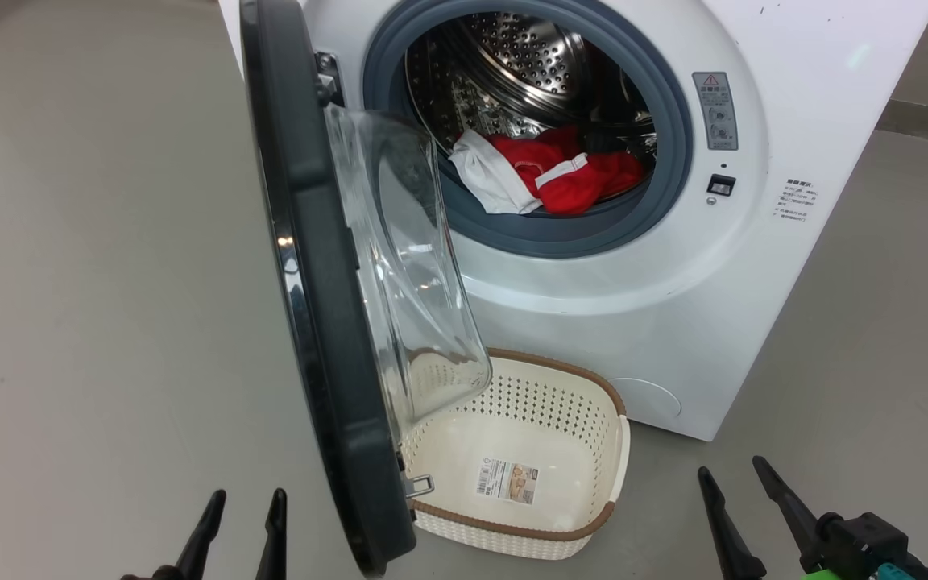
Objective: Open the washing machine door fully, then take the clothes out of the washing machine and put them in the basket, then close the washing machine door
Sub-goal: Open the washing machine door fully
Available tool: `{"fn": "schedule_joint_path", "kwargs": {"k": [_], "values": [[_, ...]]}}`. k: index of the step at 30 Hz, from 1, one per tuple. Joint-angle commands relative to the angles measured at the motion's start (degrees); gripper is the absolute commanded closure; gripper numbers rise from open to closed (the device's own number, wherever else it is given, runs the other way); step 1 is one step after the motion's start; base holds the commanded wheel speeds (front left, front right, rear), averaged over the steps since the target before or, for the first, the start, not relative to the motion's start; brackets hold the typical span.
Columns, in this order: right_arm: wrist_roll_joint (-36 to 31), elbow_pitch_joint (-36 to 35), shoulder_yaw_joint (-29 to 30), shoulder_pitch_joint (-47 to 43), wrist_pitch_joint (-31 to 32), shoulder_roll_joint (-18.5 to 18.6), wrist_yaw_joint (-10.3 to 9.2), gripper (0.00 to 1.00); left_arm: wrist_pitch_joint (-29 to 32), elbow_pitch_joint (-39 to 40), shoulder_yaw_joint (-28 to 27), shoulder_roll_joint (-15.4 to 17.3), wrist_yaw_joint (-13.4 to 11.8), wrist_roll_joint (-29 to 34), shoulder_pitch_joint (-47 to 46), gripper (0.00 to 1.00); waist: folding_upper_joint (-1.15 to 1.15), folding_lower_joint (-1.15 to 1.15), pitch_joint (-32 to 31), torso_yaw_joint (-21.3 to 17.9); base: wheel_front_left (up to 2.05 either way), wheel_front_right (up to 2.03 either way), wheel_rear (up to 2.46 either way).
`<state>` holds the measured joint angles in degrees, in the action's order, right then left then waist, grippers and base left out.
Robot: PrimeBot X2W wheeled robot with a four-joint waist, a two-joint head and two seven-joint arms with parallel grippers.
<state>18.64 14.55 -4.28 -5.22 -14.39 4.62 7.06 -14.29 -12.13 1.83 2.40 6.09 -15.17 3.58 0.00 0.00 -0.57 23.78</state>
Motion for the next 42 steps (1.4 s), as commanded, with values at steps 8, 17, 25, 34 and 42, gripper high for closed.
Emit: {"fn": "schedule_joint_path", "kwargs": {"k": [8, 17, 25, 34, 42], "values": [[-1.63, -1.5, -0.85, 0.43, -0.61, -0.61, 0.43, 0.0, -0.71, 1.64, -1.66, 0.48, 0.29, 0.29, -1.72, 0.34, 0.0, 0.0, -0.23, -0.52, 0.0, 0.0, 0.0], [-1.82, -1.58, -0.55, 0.33, -0.61, -0.9, 0.43, 0.0, -0.71, 10.65, -4.3, 0.48, -0.13, 0.55, -3.72, 1.0, 0.0, 0.0, -0.61, -0.3, 0.0, 0.0, 0.0], [-1.8, -1.78, -0.66, 0.6, -0.61, -1.11, 0.43, 0.0, -0.71, 30.04, 2.47, 0.48, -0.06, 1.78, -5.87, 1.0, 0.0, 0.0, -0.61, -0.66, 0.0, 0.0, 0.0], [-1.51, -1.64, -1.67, 1.08, -0.61, -1.23, 0.43, 0.0, -0.71, 19.09, 17.38, 0.48, 0.82, -1.14, -1.89, 1.0, 0.0, 0.0, -0.03, -1.58, 0.0, 0.0, 0.0], [-1.51, -1.33, -1.31, 1.52, -0.61, -1.18, 0.43, 0.0, -0.71, 9.93, 16.03, 0.48, -0.36, -4.2, -4.53, 1.0, 0.0, 0.0, 0.93, -1.95, 0.0, 0.0, 0.0]]}}
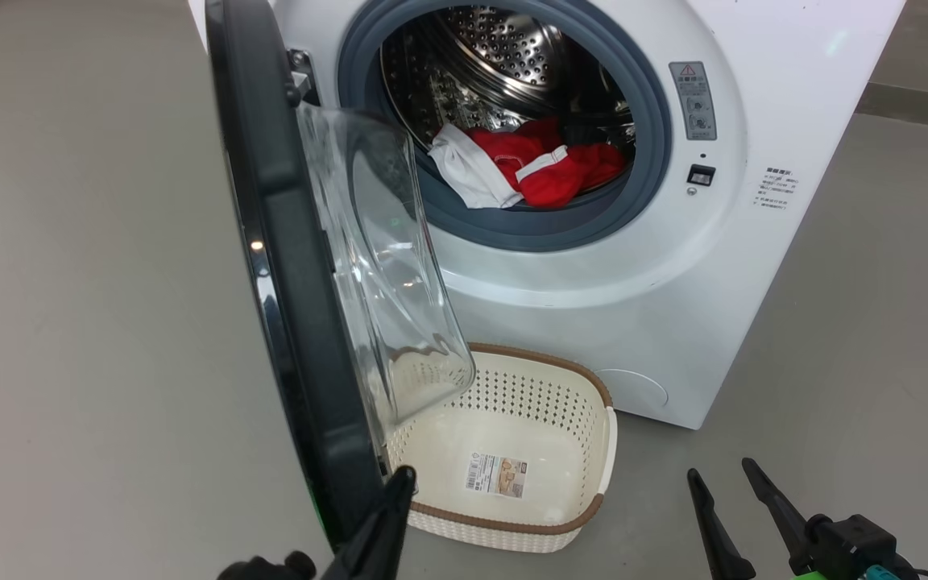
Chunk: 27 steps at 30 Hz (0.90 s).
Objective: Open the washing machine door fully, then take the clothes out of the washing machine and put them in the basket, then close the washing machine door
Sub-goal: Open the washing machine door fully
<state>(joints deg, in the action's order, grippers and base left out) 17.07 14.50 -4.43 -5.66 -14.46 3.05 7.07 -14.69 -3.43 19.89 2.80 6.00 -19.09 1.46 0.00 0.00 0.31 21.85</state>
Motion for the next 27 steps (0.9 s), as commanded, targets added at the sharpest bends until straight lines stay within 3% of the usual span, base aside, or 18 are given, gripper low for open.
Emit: {"fn": "schedule_joint_path", "kwargs": {"k": [1, 12, 27], "values": [[0.04, -1.27, -1.08, 1.98, -0.53, 0.39, 0.42, 0.0, -0.31, 0.82, -2.45, 0.08, -0.47, -0.63, -2.7, 1.0, 0.0, 0.0, 0.13, -0.02, 0.0, 0.0, 0.0], [-0.1, -1.38, -0.78, 2.03, -0.53, 0.28, 0.42, 0.0, -0.31, -0.39, -8.46, 0.08, -2.69, -0.47, -2.87, 1.0, 0.0, 0.0, 0.26, 0.65, 0.0, 0.0, 0.0], [-0.42, -1.57, -1.02, 3.03, -0.53, 0.07, 0.42, 0.0, -0.31, -1.89, -26.77, 0.08, -3.73, 3.07, -2.94, 1.0, 0.0, 0.0, 1.6, 0.9, 0.0, 0.0, 0.0]]}}
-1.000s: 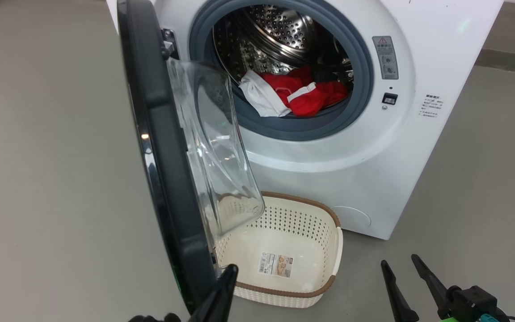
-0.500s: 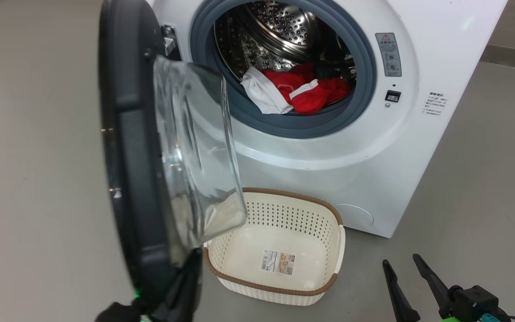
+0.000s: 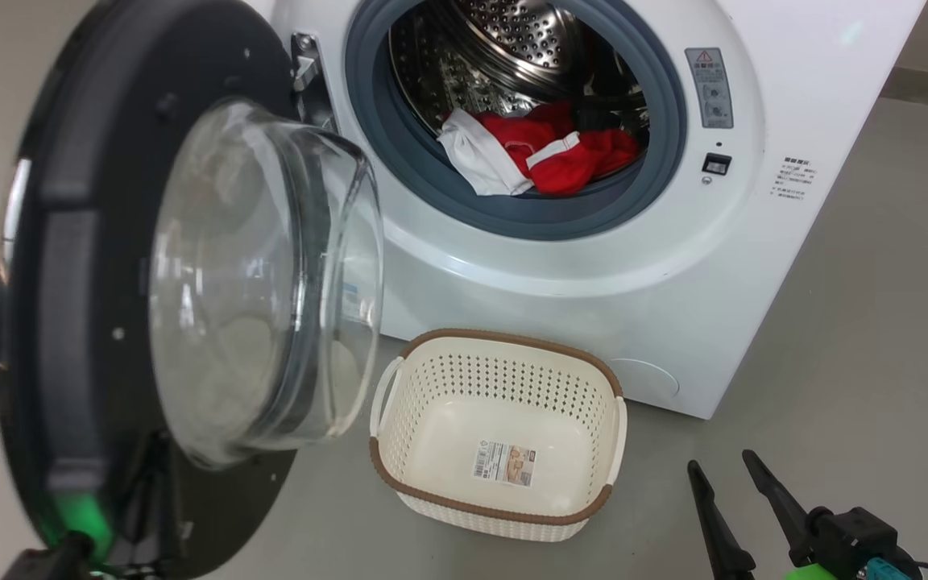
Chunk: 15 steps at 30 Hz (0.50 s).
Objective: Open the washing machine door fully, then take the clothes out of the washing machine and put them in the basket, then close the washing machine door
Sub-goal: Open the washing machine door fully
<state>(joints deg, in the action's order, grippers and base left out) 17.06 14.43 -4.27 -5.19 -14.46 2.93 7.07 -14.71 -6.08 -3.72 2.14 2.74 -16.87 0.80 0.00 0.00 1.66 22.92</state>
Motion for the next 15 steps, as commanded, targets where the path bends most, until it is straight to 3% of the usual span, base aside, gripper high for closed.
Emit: {"fn": "schedule_joint_path", "kwargs": {"k": [1, 15], "values": [[-0.44, -1.52, -1.19, 2.69, -0.53, 0.18, 0.42, 0.0, -0.29, 0.57, -4.43, 0.74, -0.34, 1.38, -2.62, 1.0, 0.0, 0.0, 0.51, -0.29, 0.0, 0.0, 0.0], [-1.34, -1.81, -0.89, 4.08, -0.53, 0.82, 0.42, 0.0, -0.29, -5.21, -22.29, 2.37, 1.94, 5.75, -9.91, 1.0, 0.0, 0.0, 3.84, -1.61, 0.0, 0.0, 0.0]]}}
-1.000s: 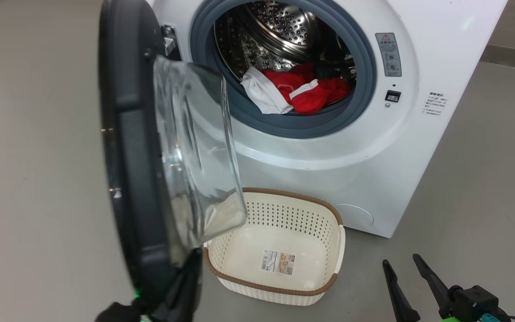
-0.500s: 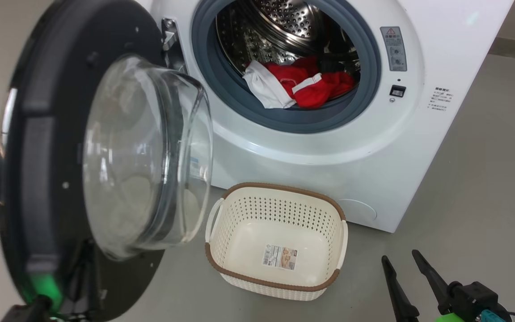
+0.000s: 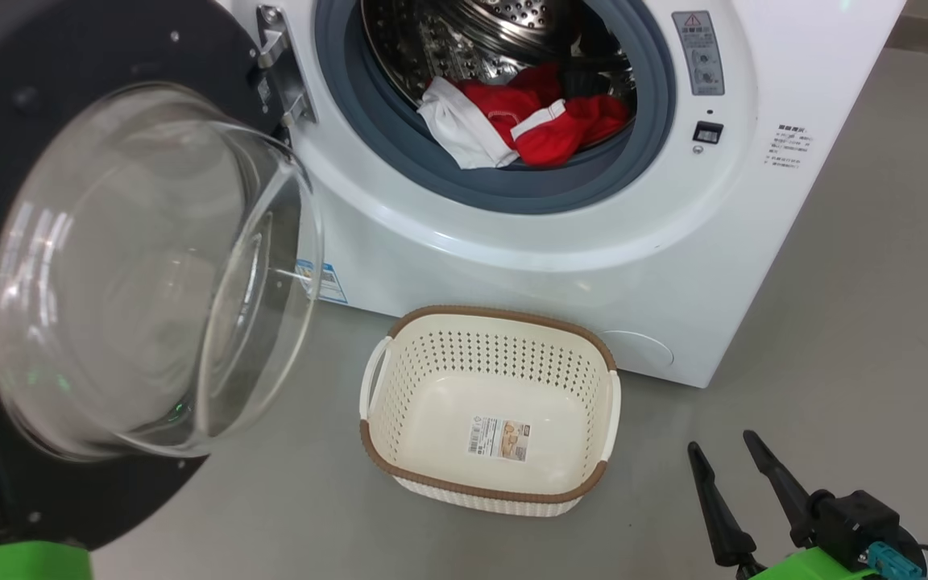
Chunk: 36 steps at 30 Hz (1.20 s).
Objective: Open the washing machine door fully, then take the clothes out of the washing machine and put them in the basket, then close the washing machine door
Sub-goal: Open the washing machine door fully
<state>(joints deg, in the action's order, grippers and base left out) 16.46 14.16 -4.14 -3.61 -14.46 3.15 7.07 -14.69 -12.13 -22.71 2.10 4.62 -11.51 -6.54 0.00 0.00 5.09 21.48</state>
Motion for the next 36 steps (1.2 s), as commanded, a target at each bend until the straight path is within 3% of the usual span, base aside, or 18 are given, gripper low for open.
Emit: {"fn": "schedule_joint_path", "kwargs": {"k": [1, 10, 21, 29, 36], "values": [[-0.81, -1.6, -1.04, 2.64, -0.53, 0.66, 0.42, 0.0, -0.31, 0.23, -4.39, 2.62, 0.17, 0.54, -3.29, 1.0, 0.0, 0.0, 0.71, -0.25, 0.0, 0.0, 0.0], [-1.43, -1.63, -1.48, 4.21, -0.53, 1.12, 0.42, 0.0, -0.31, -6.53, -12.27, 5.8, 1.41, 2.08, -9.93, 1.0, 0.0, 0.0, 3.4, -1.01, 0.0, 0.0, 0.0], [-1.94, -1.71, -1.74, 5.27, -0.54, 1.47, 0.42, 0.0, -0.31, -12.88, -15.83, 8.52, 2.51, 3.89, -14.24, 1.0, 0.0, 0.0, 5.43, -2.23, 0.0, 0.0, 0.0], [-1.92, -1.55, -1.5, 5.17, -0.54, 1.28, 0.42, 0.0, -0.31, -14.06, -16.67, 7.99, 2.78, 4.79, -14.27, 1.0, 0.0, 0.0, 4.54, -2.44, 0.0, 0.0, 0.0], [-1.43, -1.45, -1.27, 4.41, -0.54, 1.04, 0.42, 0.0, -0.31, -11.15, -13.59, 6.36, 2.85, 4.35, -10.52, 1.0, 0.0, 0.0, 1.78, -2.31, 0.0, 0.0, 0.0]]}}
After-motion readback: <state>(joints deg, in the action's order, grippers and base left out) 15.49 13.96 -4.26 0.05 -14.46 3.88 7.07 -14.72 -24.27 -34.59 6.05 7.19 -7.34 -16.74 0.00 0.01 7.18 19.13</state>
